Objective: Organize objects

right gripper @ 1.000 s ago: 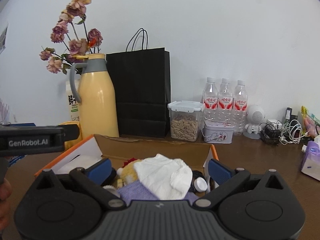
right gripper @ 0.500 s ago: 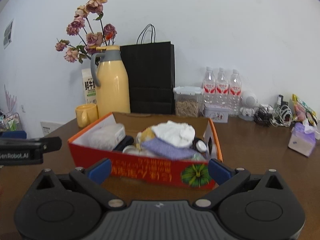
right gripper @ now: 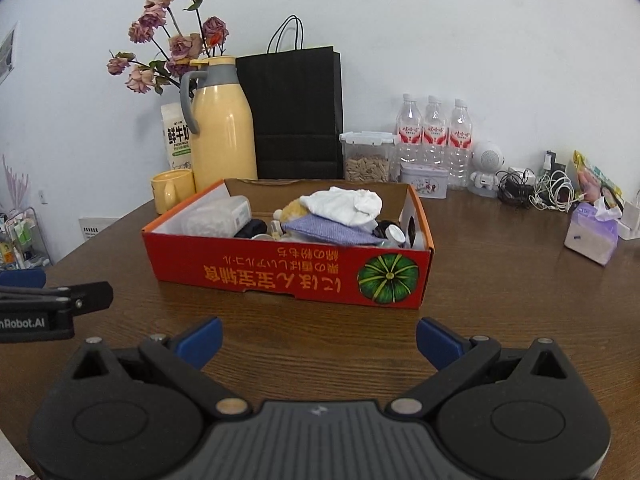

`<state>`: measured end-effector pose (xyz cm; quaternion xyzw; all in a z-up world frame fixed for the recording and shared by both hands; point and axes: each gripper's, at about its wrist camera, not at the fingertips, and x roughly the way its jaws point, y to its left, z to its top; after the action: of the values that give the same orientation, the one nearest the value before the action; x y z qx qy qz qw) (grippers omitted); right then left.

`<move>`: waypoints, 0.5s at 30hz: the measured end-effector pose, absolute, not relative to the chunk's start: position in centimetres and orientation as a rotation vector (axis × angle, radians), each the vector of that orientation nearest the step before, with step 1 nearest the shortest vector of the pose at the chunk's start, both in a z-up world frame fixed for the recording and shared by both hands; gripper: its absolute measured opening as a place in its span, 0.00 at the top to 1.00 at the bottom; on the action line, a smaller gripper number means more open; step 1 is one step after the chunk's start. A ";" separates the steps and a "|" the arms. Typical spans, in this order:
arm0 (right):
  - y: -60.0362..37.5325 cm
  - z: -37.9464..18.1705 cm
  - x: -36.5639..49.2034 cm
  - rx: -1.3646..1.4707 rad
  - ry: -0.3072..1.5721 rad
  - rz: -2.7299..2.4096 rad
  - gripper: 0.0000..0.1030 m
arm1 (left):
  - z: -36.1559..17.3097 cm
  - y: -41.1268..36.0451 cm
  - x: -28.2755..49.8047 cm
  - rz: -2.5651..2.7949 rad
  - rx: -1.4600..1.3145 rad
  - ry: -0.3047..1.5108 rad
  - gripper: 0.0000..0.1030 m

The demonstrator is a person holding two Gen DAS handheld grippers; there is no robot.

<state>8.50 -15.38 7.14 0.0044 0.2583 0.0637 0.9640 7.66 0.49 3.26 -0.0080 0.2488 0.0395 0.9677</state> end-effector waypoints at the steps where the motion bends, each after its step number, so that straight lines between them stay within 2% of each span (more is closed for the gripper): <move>1: -15.4 7.1 8.5 0.011 0.526 0.128 0.00 | 3.2 0.5 7.6 0.080 -0.016 0.504 0.00; 15: -15.4 7.0 8.5 0.013 0.525 0.128 0.00 | 3.0 0.5 7.6 0.081 -0.014 0.513 0.00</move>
<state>8.55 -15.43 7.00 0.0065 0.2593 0.0631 0.9637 7.58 0.52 3.04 -0.0071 0.2537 0.0401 0.9664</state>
